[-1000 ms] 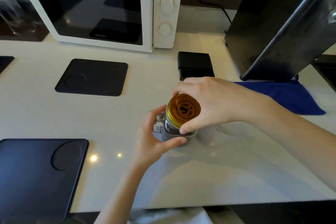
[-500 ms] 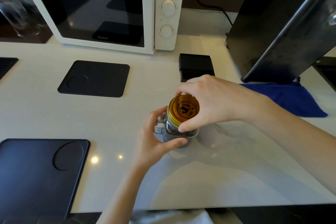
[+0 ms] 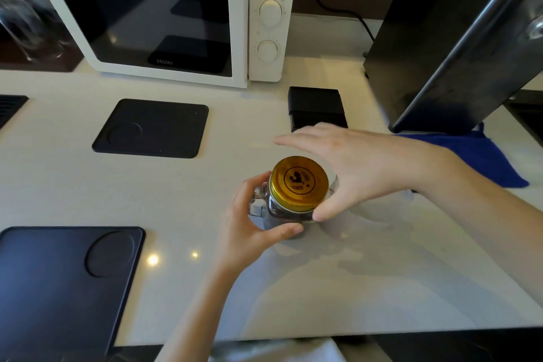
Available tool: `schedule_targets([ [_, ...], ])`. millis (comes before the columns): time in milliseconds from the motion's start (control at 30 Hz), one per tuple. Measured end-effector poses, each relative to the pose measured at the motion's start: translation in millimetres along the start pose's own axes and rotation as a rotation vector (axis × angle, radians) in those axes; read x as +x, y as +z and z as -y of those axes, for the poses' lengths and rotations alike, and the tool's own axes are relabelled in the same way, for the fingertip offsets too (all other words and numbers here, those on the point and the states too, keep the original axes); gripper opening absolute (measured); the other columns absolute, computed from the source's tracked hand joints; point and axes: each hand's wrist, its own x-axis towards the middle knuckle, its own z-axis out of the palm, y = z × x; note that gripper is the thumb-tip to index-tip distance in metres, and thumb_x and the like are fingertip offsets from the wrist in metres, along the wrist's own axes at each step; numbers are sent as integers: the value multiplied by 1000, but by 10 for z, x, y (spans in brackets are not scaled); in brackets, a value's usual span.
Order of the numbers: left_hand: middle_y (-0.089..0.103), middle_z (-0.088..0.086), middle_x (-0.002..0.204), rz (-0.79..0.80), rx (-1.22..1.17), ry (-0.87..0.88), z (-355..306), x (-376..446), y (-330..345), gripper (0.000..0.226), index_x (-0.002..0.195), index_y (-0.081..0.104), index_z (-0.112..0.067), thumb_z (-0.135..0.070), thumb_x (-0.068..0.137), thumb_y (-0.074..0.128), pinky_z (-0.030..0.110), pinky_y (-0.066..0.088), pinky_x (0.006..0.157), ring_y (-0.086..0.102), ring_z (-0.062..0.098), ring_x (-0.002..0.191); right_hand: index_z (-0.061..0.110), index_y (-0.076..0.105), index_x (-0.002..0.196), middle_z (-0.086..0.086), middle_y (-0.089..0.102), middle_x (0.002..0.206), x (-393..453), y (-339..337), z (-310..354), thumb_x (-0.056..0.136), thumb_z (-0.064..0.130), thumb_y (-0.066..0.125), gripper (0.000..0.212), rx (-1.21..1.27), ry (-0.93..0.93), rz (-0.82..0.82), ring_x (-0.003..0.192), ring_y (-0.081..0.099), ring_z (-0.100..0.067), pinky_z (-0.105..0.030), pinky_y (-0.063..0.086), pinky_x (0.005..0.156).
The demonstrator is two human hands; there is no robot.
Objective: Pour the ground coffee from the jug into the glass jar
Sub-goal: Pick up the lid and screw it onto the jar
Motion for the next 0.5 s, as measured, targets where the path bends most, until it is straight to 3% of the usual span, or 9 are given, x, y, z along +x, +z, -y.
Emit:
schedule_targets([
  [67,63,-4,113,1,5,-1,3,-1,-6,77,119,48,-31,-50,51,80,28,49,88,59,12,106,34,21,141,12,46,129,-6,24,-8,68,49,73,91,-10,-18,-28,117,41,-9,-26,40,89],
  [133,62,-4,114,0,20,4,-1,0,-10,76,118,47,-35,-52,51,79,30,49,88,59,12,106,30,25,140,13,53,100,0,15,-8,65,67,65,93,-122,31,-110,94,49,-9,-25,42,74],
  [167,62,-4,113,1,26,7,-6,2,-11,76,118,47,-36,-52,51,79,30,50,88,59,12,106,29,24,140,13,54,99,0,4,-3,61,73,61,97,-153,48,-124,91,47,-9,-26,41,73],
  [267,62,-5,113,0,13,0,-17,2,-12,76,118,47,-36,-53,51,79,30,50,88,59,11,106,32,23,140,11,45,133,25,43,-13,62,64,69,96,-141,-38,-91,118,40,-11,-29,38,90],
  [300,62,-5,113,1,12,-2,-19,2,-13,77,118,47,-35,-54,51,79,30,50,88,59,11,106,32,27,139,11,48,130,30,68,-12,64,62,69,91,-131,-57,-97,118,43,-12,-30,40,91],
  [400,62,-5,113,0,26,1,-21,2,-12,76,117,47,-38,-55,50,79,30,49,88,59,11,105,26,36,134,14,56,85,31,48,-4,64,79,49,89,-170,15,-220,82,55,-9,-24,40,67],
  [433,62,-5,113,-1,27,1,-19,3,-12,76,117,46,-38,-54,50,79,30,49,88,59,11,105,26,35,134,14,55,86,27,41,-24,62,80,47,91,-156,30,-224,82,53,-9,-22,37,65],
  [500,62,-4,113,-1,22,4,-7,4,-10,77,118,48,-34,-50,50,80,31,49,88,59,13,105,29,28,138,11,50,118,14,51,-65,63,72,61,92,-98,-20,-164,110,45,-10,-21,34,79],
])
